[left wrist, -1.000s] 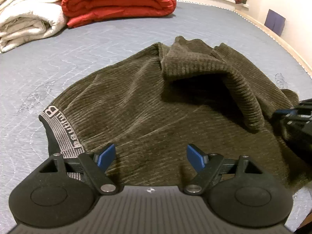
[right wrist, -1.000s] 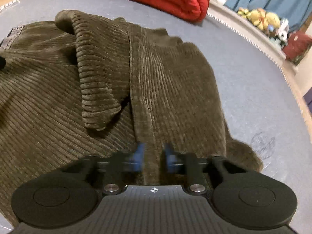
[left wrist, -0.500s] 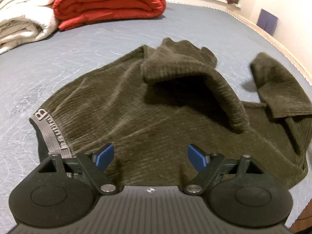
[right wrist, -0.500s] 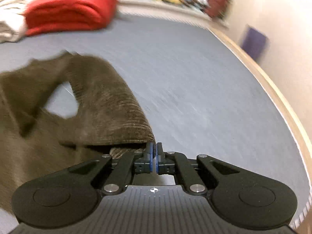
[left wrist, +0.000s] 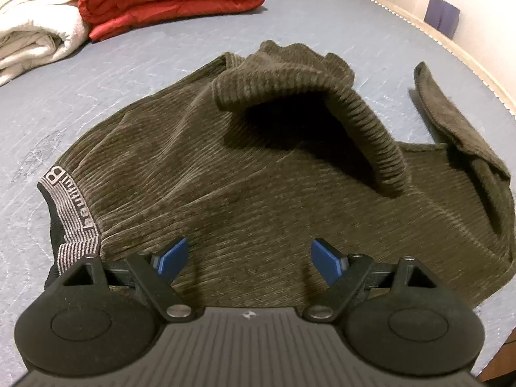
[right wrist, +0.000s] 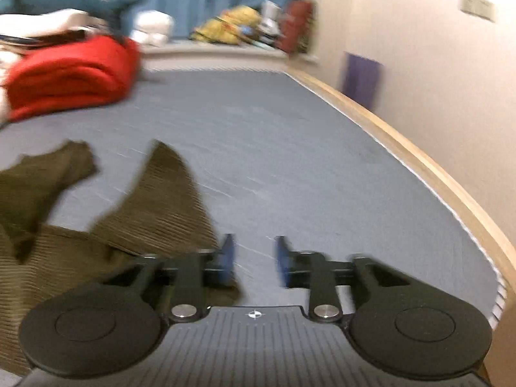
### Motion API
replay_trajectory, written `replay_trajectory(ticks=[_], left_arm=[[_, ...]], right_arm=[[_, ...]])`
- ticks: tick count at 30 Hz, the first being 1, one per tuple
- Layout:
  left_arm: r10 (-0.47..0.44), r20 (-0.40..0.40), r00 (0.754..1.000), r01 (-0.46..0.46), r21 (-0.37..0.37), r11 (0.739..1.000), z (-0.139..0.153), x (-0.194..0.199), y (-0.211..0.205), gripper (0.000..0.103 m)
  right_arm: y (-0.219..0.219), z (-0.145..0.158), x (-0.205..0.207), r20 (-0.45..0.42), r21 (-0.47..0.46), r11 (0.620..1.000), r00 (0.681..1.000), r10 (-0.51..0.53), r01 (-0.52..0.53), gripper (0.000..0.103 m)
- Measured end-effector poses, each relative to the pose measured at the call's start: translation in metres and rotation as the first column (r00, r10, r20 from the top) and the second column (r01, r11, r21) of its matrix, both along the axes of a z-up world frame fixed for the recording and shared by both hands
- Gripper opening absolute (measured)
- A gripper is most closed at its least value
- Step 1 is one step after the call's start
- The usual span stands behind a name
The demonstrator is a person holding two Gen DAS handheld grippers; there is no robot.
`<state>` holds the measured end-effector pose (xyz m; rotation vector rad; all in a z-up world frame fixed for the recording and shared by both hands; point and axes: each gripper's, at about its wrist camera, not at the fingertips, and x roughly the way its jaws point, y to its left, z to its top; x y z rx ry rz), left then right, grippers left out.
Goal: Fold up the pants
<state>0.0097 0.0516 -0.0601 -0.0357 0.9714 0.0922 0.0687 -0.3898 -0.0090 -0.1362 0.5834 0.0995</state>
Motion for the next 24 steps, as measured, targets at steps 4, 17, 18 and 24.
replay_trajectory(ticks=[4, 17, 18, 24], left_arm=[[0.009, -0.008, 1.000, -0.009, 0.002, 1.000, -0.002, 0.002, 0.004, 0.087], [0.034, -0.003, 0.999, -0.034, -0.038, 0.999, 0.005, 0.006, 0.021, 0.088], [0.032, -0.002, 0.999, -0.032, -0.040, 0.999, 0.005, 0.006, 0.022, 0.088], [0.035, 0.002, 0.999, -0.035, -0.048, 0.998, 0.007, 0.005, 0.023, 0.089]], right_arm=[[0.051, -0.024, 0.017, -0.009, -0.106, 0.979, 0.985, 0.174, -0.174, 0.047], [0.158, -0.076, 0.048, -0.083, -0.421, 0.835, 0.931, 0.355, -0.355, 0.065], [0.161, -0.080, 0.049, -0.086, -0.447, 0.821, 0.931, 0.355, -0.355, 0.064], [0.162, -0.084, 0.054, -0.071, -0.487, 0.810, 0.939, 0.337, -0.328, 0.032]])
